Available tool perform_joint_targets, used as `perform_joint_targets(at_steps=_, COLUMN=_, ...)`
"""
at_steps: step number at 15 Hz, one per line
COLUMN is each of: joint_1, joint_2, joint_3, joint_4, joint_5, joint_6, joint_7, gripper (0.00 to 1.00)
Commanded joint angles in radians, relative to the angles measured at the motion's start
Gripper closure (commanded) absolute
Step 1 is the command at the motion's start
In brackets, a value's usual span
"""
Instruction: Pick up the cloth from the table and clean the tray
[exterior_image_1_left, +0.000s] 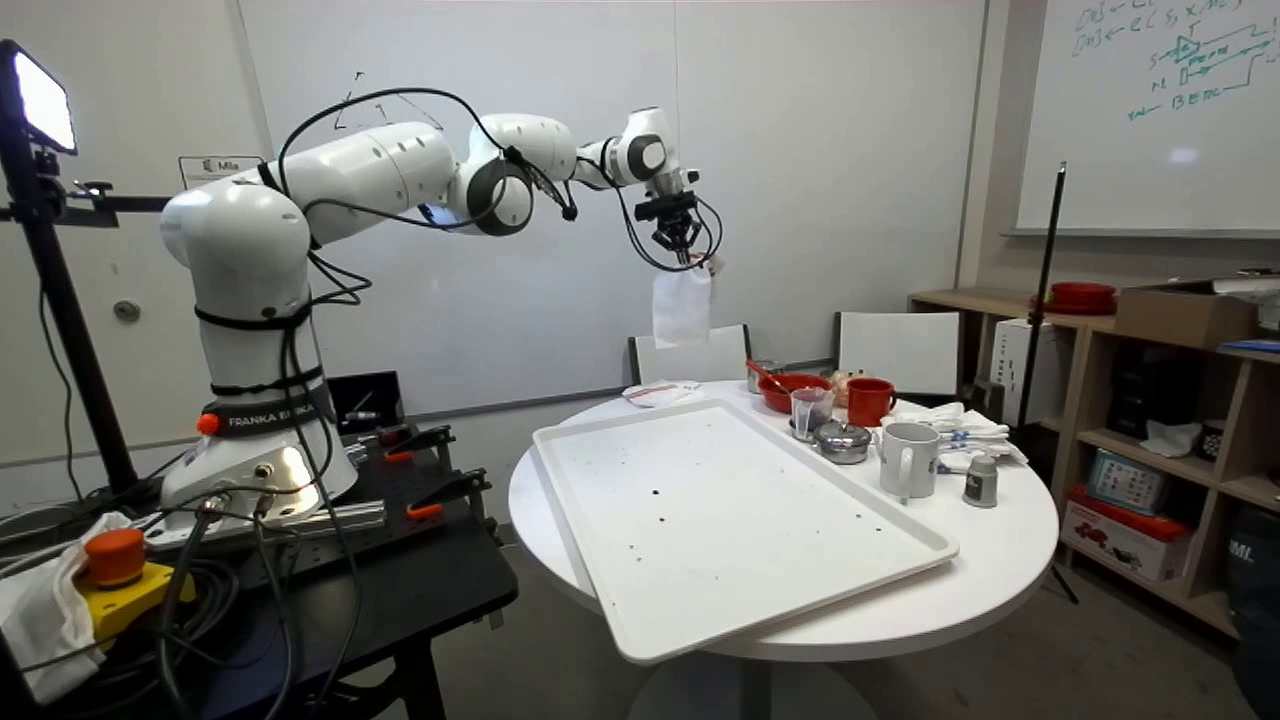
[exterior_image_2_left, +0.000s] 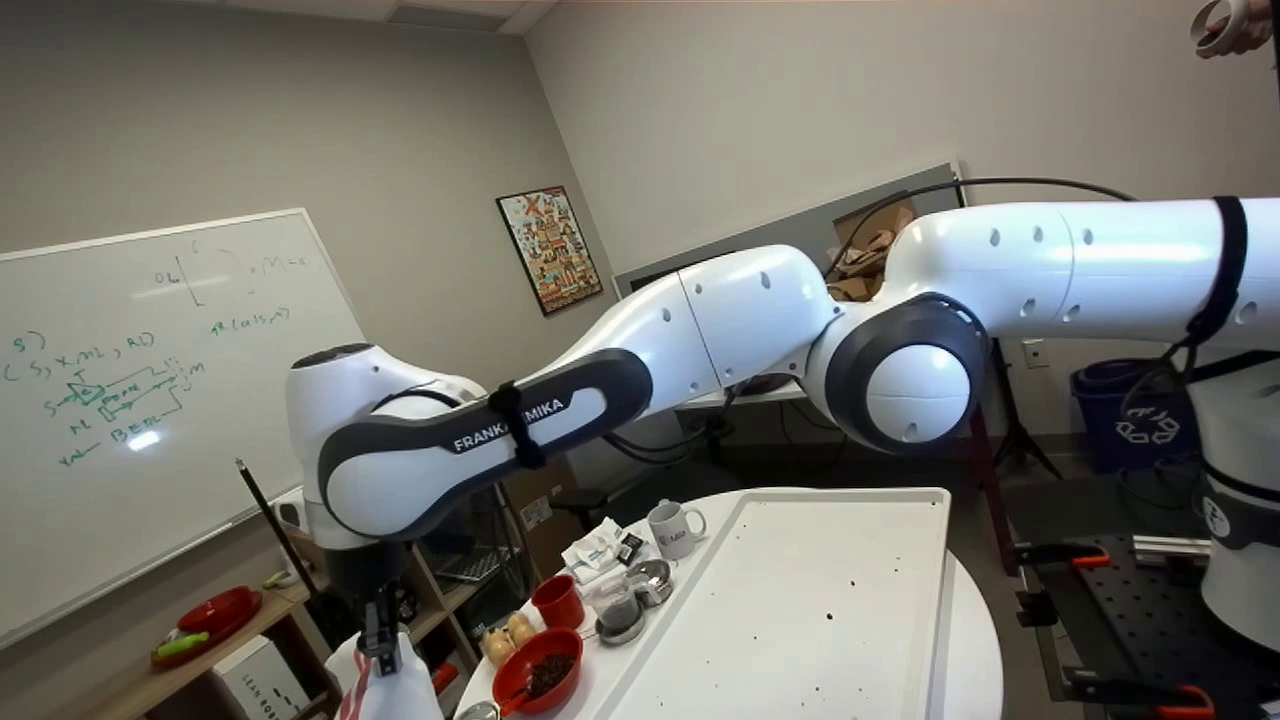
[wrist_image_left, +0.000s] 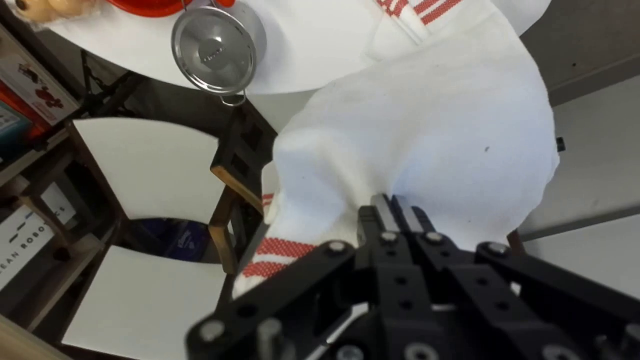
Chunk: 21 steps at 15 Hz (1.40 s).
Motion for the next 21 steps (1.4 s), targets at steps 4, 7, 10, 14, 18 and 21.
perform_joint_targets(at_steps=4, joint_1=-0.080, joint_2=0.013, joint_3=0.034, joint_4=0.007, joint_5=0.059, joint_6=-0.068, joint_7=0.056, gripper=0.99)
perform_joint_targets(at_steps=7, joint_1=-0.099, joint_2=0.019, joint_3=0.039, joint_4=0.016, joint_5=0.060, joint_6=-0.121, joint_7=0.073, gripper=0.99)
perform_joint_targets(at_steps=10, joint_1=-0.112, joint_2=0.020, joint_3=0.037, joint_4=0.014, joint_5=0.056, joint_6=-0.203, joint_7=0.098, gripper=0.99)
perform_joint_targets(at_steps=14, joint_1=-0.134, joint_2=0.027, joint_3=0.042, joint_4=0.016, joint_5=0.061, joint_6=-0.357, joint_7=0.113, gripper=0.99)
perform_joint_targets(at_steps=18, joint_1=-0.168, joint_2=0.040, joint_3=0.055, joint_4=0.019, joint_5=0.073, joint_6=-0.447, joint_7=0.129, gripper=0.99)
perform_joint_targets(at_steps=21, joint_1=-0.202, joint_2=0.053, joint_3=0.064, joint_4=0.019, joint_5=0.088, joint_6=-0.496, joint_7=0.147, gripper=0.99)
